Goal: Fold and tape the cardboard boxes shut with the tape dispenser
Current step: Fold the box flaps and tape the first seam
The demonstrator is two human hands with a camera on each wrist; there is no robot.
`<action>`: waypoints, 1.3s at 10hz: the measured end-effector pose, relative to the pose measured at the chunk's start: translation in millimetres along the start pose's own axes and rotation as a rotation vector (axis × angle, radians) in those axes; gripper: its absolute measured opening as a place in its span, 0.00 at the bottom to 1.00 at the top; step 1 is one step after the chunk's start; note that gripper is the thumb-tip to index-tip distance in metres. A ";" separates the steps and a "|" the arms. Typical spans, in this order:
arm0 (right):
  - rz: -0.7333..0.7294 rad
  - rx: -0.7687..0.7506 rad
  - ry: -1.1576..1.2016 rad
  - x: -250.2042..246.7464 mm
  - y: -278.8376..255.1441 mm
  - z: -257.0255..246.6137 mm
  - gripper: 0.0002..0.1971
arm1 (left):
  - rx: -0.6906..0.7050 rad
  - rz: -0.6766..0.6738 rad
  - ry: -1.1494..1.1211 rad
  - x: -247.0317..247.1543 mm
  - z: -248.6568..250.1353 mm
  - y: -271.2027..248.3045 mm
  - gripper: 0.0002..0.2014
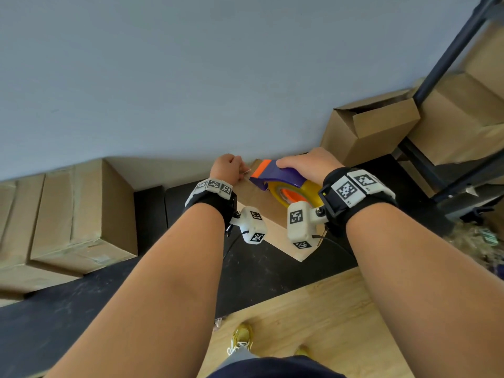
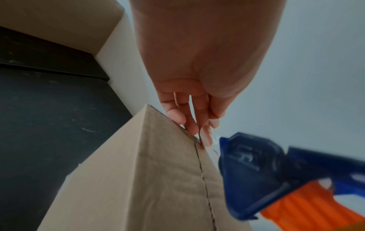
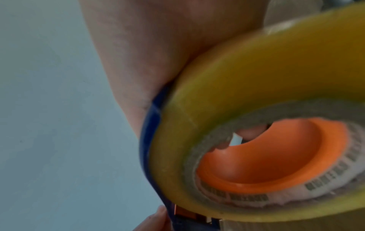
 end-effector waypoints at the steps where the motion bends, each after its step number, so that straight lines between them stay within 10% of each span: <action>1: -0.006 -0.005 -0.019 1.1 4.3 2.1 0.14 | -0.006 0.045 -0.030 -7.0 -3.8 -1.3 0.16; 12: -0.061 -0.011 -0.021 3.5 26.0 -1.8 0.22 | -0.402 -0.089 0.385 5.4 -53.6 5.4 0.18; 13: -0.056 -0.022 -0.024 2.7 25.0 -1.7 0.16 | -0.401 -0.262 0.647 15.0 -44.9 4.6 0.13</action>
Point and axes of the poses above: each hand's wrist, its own y-axis towards the middle knuckle, its own x-axis out of the palm, z = x × y, the point moved 9 cm from there along y, towards the middle knuckle, and after that the axes turned 13 degrees about -z, right-handed, at the moved point
